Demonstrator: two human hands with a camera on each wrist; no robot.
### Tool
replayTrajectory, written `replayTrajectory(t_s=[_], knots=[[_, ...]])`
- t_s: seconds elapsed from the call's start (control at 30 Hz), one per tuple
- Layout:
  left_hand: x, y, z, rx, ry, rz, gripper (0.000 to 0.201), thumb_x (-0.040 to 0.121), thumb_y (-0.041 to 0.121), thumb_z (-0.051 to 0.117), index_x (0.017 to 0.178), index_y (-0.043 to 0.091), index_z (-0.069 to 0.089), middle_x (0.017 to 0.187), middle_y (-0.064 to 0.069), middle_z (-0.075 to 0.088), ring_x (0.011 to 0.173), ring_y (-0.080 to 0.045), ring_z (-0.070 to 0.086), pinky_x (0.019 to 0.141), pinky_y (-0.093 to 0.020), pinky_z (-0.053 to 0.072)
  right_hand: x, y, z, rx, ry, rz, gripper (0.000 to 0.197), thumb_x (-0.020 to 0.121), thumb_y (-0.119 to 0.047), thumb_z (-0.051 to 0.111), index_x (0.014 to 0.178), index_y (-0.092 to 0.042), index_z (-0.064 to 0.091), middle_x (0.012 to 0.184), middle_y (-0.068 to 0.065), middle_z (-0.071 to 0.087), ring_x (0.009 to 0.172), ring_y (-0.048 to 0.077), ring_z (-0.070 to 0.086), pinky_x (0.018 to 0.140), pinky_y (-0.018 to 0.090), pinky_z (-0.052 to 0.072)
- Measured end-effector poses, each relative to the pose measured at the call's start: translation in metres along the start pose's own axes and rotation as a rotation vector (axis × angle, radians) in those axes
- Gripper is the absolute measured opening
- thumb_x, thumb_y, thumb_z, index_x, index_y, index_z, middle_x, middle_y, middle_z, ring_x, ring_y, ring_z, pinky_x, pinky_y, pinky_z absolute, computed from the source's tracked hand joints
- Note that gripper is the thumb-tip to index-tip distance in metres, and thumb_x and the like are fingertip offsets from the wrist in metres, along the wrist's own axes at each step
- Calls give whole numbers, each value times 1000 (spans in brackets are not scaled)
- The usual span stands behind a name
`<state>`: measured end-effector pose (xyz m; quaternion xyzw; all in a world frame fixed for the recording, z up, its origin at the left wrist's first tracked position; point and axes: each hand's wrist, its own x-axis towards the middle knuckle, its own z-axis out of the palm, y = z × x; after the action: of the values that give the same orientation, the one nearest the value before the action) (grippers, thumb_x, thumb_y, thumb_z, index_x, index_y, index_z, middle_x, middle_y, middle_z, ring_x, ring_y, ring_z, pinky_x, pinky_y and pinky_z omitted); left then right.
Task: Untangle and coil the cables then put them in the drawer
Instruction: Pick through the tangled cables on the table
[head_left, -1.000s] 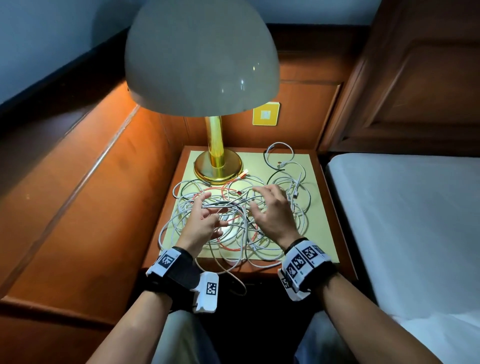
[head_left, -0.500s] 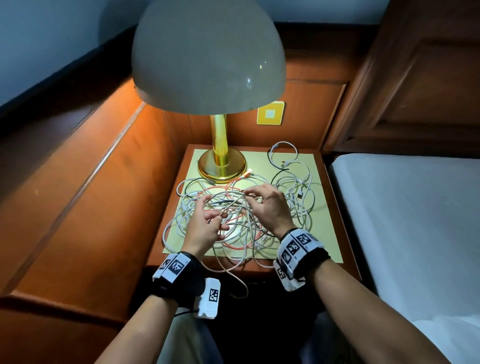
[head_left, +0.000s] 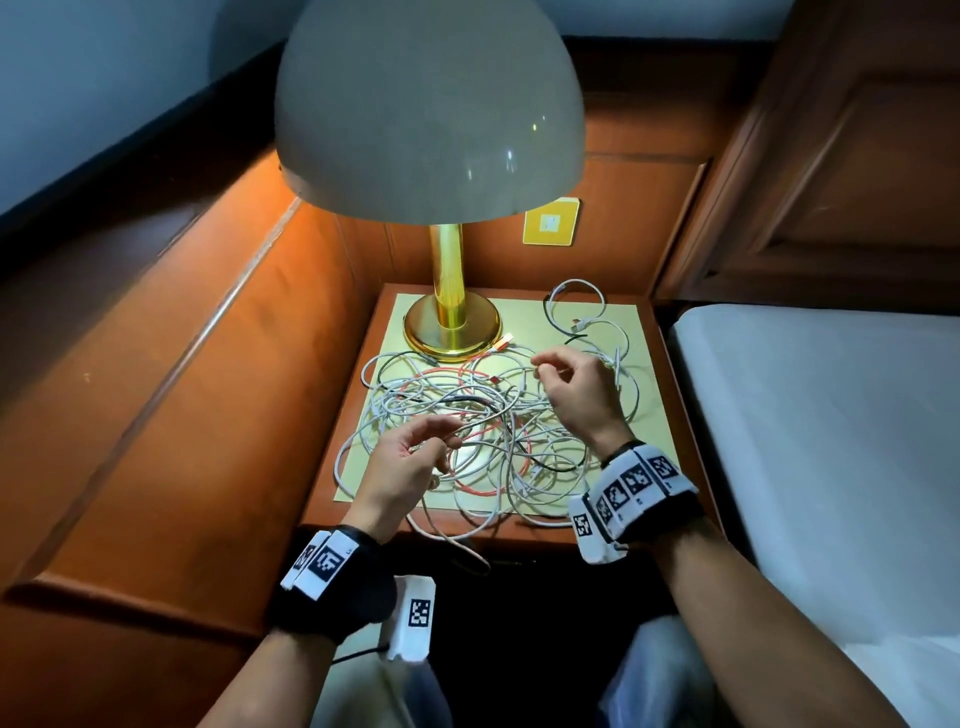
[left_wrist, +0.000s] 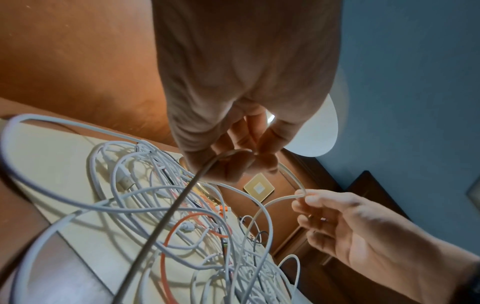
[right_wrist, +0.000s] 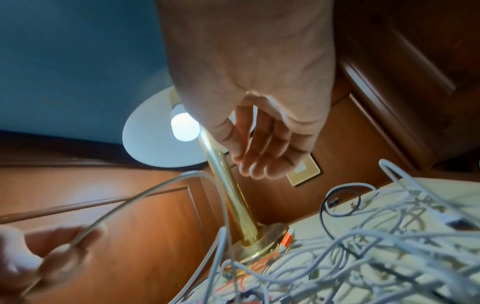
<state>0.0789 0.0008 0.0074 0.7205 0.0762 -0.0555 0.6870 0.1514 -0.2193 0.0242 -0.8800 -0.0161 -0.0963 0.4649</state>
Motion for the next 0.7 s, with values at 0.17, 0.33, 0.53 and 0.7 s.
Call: replayTrajectory(t_s=[0.17, 0.33, 0.53, 0.7], knots=[[-10, 7, -6, -108, 34, -11, 37, 92, -6, 46, 96, 18, 75, 83, 3, 69, 65, -9, 53, 56, -24, 38, -32, 14, -27, -90, -140, 128, 22, 99, -29, 58, 108, -15, 72, 99, 1, 71, 94, 19, 66, 80, 33, 57], [-24, 11, 2, -165, -37, -21, 39, 91, -7, 48, 93, 20, 75, 84, 0, 70, 64, -10, 54, 60, -27, 39, -58, 25, -19, 50, -308, 149, 33, 96, -28, 65, 129, -29, 64, 106, -2, 67, 87, 13, 67, 76, 27, 59], [-42, 14, 12, -229, -84, -24, 32, 75, 8, 53, 92, 22, 76, 87, 0, 69, 65, -9, 54, 61, -25, 41, -61, 38, 2, -298, -98, 223, 35, 98, -27, 56, 131, -17, 58, 125, 5, 56, 109, 20, 53, 82, 33, 45], [-50, 3, 7, -227, -92, -54, 32, 73, 10, 55, 93, 22, 76, 88, -2, 69, 66, -10, 54, 63, -28, 40, -54, 66, -5, -342, -117, 518, 20, 92, -19, 60, 92, -2, 69, 99, 11, 72, 93, 29, 64, 74, 34, 51]])
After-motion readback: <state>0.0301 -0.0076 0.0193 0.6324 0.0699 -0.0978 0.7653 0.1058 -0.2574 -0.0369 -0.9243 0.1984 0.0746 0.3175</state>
